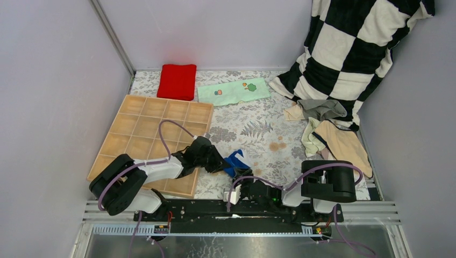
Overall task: Roll the underwear
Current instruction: Roll the underwear to the center of the board.
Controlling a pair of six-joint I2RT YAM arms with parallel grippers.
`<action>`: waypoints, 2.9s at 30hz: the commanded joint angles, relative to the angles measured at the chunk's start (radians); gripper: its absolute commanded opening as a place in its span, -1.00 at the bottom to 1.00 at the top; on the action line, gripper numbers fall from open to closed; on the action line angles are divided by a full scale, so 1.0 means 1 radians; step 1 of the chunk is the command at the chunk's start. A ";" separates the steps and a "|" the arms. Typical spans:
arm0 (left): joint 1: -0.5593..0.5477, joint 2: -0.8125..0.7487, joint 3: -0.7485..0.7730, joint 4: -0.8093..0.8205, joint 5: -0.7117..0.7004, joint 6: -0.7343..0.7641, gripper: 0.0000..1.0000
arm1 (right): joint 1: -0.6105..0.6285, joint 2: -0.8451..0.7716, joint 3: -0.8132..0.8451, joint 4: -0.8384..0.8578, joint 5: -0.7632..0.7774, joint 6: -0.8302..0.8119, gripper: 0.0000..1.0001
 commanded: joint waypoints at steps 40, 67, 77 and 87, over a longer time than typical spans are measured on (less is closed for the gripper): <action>-0.003 -0.129 0.029 -0.090 -0.025 0.101 0.52 | -0.214 -0.116 -0.157 0.131 -0.210 1.059 -1.00; -0.046 0.108 0.100 0.124 -0.015 0.114 0.50 | -0.306 -0.064 -0.220 0.087 -0.065 1.736 -1.00; -0.065 0.199 0.114 0.153 -0.024 0.117 0.46 | -0.313 -0.179 -0.200 -0.151 -0.036 1.858 -1.00; -0.082 0.262 0.134 0.165 -0.040 0.147 0.27 | -0.315 -0.248 -0.211 -0.230 -0.037 1.877 -1.00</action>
